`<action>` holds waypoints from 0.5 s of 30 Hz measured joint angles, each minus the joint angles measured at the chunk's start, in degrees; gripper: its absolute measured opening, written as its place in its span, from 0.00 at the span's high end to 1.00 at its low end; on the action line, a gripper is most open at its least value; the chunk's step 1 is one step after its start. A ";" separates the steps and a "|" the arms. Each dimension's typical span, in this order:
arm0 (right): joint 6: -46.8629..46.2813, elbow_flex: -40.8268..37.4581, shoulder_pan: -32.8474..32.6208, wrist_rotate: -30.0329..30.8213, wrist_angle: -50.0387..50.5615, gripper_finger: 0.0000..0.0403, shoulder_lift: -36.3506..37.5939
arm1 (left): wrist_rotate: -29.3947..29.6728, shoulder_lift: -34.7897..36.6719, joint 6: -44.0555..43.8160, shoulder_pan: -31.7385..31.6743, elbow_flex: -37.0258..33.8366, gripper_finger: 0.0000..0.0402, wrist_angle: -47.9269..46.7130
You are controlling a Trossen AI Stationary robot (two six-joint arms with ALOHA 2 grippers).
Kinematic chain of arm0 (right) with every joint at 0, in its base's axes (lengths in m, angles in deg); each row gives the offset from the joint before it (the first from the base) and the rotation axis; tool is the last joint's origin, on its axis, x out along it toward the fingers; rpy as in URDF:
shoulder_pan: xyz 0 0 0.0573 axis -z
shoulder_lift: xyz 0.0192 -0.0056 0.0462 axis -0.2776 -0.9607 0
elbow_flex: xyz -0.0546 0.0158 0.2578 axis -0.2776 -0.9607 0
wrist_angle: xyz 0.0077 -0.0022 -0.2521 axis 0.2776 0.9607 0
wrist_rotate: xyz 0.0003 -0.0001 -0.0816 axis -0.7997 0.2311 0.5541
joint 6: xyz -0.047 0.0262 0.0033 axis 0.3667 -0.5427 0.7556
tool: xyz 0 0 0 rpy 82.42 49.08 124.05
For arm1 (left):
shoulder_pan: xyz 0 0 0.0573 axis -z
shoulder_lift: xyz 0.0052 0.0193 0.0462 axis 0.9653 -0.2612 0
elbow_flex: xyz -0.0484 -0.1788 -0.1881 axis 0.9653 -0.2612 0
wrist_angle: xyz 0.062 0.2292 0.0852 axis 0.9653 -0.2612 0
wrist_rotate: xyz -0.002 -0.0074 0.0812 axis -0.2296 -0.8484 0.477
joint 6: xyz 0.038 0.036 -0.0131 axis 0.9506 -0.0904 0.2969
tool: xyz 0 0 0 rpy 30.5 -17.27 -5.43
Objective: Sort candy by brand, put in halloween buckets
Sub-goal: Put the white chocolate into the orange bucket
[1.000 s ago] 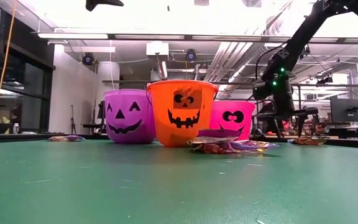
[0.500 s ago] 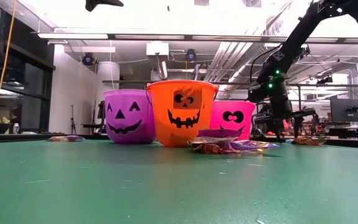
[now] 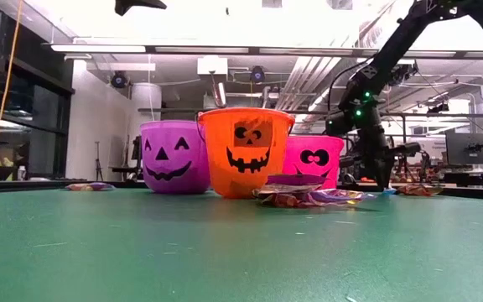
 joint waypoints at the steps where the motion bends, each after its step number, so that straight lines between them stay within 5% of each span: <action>1: 0.43 -0.07 -0.48 0.06 0.63 0.99 0.43 | 0.00 0.00 0.01 0.00 0.00 0.45 -0.31; 15: 4.90 -0.18 -6.60 2.79 -2.29 1.00 20.80 | 0.04 7.28 5.58 0.00 -0.07 0.45 -1.37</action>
